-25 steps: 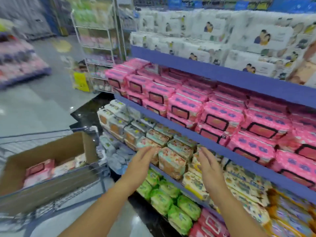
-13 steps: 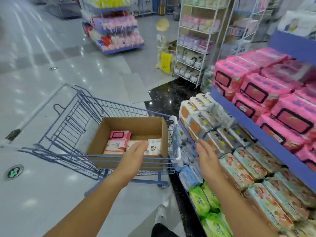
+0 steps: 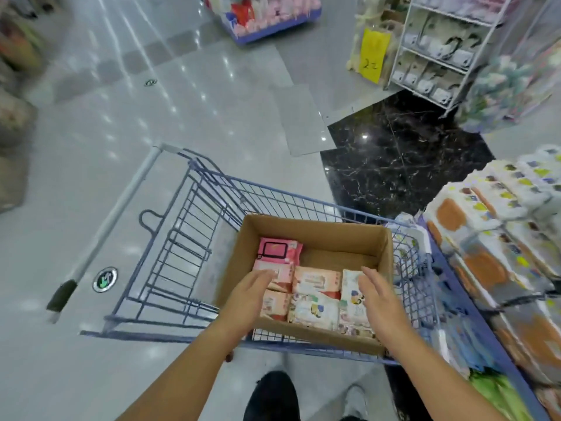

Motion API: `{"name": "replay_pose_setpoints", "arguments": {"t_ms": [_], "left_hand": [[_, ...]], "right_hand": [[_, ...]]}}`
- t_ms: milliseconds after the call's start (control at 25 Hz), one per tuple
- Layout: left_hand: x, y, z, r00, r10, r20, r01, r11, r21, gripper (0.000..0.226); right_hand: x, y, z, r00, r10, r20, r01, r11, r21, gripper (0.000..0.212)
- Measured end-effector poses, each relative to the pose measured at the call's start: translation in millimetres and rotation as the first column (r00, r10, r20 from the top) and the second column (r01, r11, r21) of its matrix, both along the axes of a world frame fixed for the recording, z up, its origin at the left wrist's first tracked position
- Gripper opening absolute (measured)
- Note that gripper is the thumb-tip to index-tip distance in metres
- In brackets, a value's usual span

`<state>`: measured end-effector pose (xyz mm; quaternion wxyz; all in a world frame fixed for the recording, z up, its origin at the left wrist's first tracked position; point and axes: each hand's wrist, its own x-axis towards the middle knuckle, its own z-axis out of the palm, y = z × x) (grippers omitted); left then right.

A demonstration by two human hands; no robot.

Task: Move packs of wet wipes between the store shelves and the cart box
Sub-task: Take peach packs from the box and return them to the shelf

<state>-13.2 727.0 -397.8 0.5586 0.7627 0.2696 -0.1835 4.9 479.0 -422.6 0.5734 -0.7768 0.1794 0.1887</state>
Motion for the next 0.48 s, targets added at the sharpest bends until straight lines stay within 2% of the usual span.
{"name": "replay_pose_setpoints", "arguments": {"t_ms": [160, 320, 360, 480], "left_hand": [[59.1, 44.4, -69.3, 0.987, -0.057, -0.150, 0.052, 0.998, -0.034, 0.054], [101.0, 70.2, -127.9, 0.956, -0.158, -0.247, 0.160, 0.987, -0.010, 0.049], [111.2, 76.6, -146.9, 0.948, -0.179, -0.263, 0.191, 0.981, 0.020, 0.056], [132.9, 101.6, -225.5, 0.936, -0.175, -0.306, 0.204, 0.977, 0.067, 0.099]], "right_hand": [[36.7, 40.2, -54.0, 0.990, -0.062, -0.129, 0.056, 0.997, -0.051, 0.051], [60.6, 68.7, -120.9, 0.952, -0.147, -0.270, 0.125, 0.987, -0.096, 0.055], [66.8, 73.5, -137.3, 0.947, -0.156, -0.282, 0.130, 0.985, -0.110, 0.055], [85.2, 78.9, -181.4, 0.928, -0.164, -0.335, 0.120, 0.982, -0.147, 0.052]]}}
